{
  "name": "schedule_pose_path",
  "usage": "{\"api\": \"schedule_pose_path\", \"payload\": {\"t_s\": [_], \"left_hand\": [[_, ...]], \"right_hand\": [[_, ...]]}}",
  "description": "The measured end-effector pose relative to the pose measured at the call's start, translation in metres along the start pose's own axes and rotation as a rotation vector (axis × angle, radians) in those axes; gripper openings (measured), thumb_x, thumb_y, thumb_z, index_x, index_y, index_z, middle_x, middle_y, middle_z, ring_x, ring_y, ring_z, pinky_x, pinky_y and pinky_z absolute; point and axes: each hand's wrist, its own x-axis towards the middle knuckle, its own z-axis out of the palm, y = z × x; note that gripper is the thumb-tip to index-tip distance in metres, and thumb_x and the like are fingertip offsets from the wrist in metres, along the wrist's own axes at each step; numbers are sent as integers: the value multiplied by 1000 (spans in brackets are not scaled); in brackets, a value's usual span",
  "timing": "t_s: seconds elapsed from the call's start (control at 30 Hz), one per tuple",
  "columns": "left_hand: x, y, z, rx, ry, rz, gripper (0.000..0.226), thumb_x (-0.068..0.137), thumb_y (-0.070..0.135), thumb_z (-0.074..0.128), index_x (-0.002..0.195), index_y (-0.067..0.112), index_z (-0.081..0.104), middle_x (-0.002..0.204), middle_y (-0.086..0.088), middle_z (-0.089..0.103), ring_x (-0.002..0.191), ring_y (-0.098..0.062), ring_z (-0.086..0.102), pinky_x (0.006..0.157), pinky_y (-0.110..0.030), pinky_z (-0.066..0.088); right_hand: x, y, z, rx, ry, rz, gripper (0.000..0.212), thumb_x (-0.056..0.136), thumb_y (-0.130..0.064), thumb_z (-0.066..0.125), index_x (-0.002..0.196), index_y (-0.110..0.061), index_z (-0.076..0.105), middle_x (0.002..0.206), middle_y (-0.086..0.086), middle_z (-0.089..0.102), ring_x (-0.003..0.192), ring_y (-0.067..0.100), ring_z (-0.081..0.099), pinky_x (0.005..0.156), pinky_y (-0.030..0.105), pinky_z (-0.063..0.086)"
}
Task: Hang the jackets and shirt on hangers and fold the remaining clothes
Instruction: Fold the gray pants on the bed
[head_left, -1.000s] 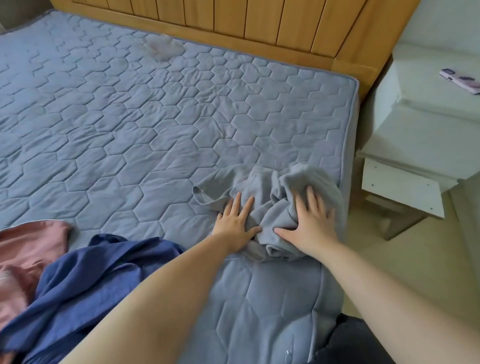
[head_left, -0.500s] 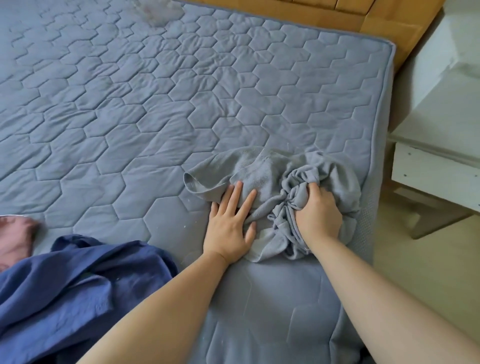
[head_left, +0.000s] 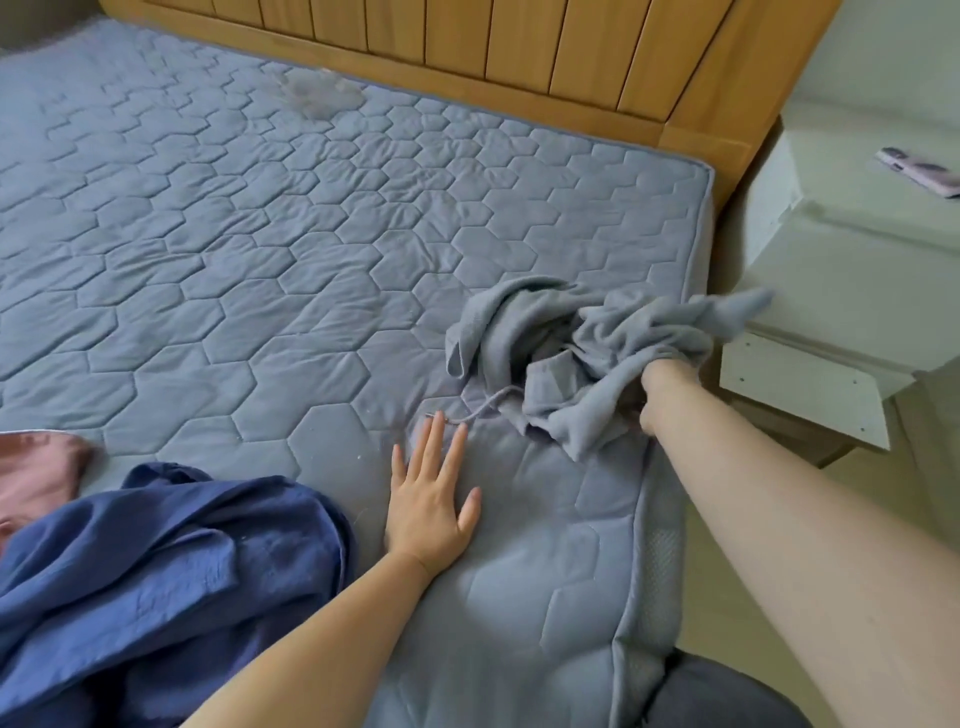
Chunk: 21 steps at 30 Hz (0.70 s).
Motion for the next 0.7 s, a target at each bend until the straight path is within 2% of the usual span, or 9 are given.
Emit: {"api": "schedule_pose_path", "payload": {"t_s": [0.1, 0.17, 0.27, 0.33, 0.37, 0.43, 0.5, 0.6, 0.7], "left_hand": [[6, 3, 1, 107, -39, 50, 75, 84, 49, 38, 151, 28, 10, 158, -7, 15, 146, -22, 6, 114, -52, 10], [10, 4, 2, 145, -75, 66, 75, 84, 51, 36, 151, 28, 10, 159, -7, 13, 146, -22, 4, 115, -51, 10], [11, 6, 5, 150, -90, 75, 74, 84, 51, 34, 152, 26, 15, 159, -7, 13, 147, -24, 7, 115, -52, 12], [11, 7, 6, 144, -92, 74, 74, 84, 51, 33, 152, 25, 16, 159, -7, 12, 147, -23, 8, 115, -51, 10], [12, 7, 6, 143, -92, 75, 74, 84, 51, 32, 152, 25, 16, 159, -7, 12, 148, -24, 8, 116, -50, 9], [15, 9, 6, 135, -101, 76, 75, 84, 51, 30, 152, 26, 13, 160, -7, 10, 148, -24, 7, 117, -49, 8], [15, 9, 6, 125, -116, 71, 76, 84, 51, 28, 153, 27, 9, 160, -6, 8, 148, -23, 4, 117, -47, 5], [12, 9, 5, 122, -128, 62, 76, 83, 52, 26, 152, 29, 6, 160, -5, 7, 148, -22, 2, 117, -45, 2], [14, 7, 6, 124, -129, 61, 74, 83, 51, 28, 152, 28, 13, 160, -5, 12, 148, -23, 5, 118, -48, 7]], "right_hand": [[-12, 18, -25, -354, 407, 16, 46, 96, -16, 48, 139, -6, 35, 145, 15, 38, 130, 32, 41, 105, 40, 37], [-31, 23, -28, -496, 504, -253, 58, 92, -10, 55, 144, -6, 29, 147, 17, 34, 134, 33, 35, 108, 42, 33], [-52, 38, -27, -799, 327, -820, 68, 84, 2, 54, 145, -9, 27, 153, 14, 25, 141, 30, 22, 115, 42, 24], [-58, 47, -22, -1026, 87, -1043, 74, 78, 1, 53, 146, -11, 28, 155, 14, 21, 144, 30, 15, 117, 46, 16], [-57, 51, -17, -1193, -41, -1067, 77, 77, -6, 55, 148, -15, 25, 155, 13, 19, 145, 29, 12, 117, 49, 13], [-54, 61, -8, -1452, -262, -849, 81, 82, -32, 57, 150, -33, 13, 159, 6, 6, 146, 25, 4, 116, 52, 8], [-50, 73, -1, -1485, -340, -620, 74, 78, -48, 62, 140, -39, 24, 157, 0, 3, 145, 25, 6, 112, 53, 19], [-53, 84, 9, -1342, -199, -672, 35, 76, -27, 70, 98, -18, 44, 142, 5, 26, 128, 30, 31, 88, 41, 43], [-57, 79, 13, -1276, -69, -705, 18, 85, -9, 60, 101, -13, 54, 122, 9, 47, 108, 28, 48, 75, 33, 40]]}}
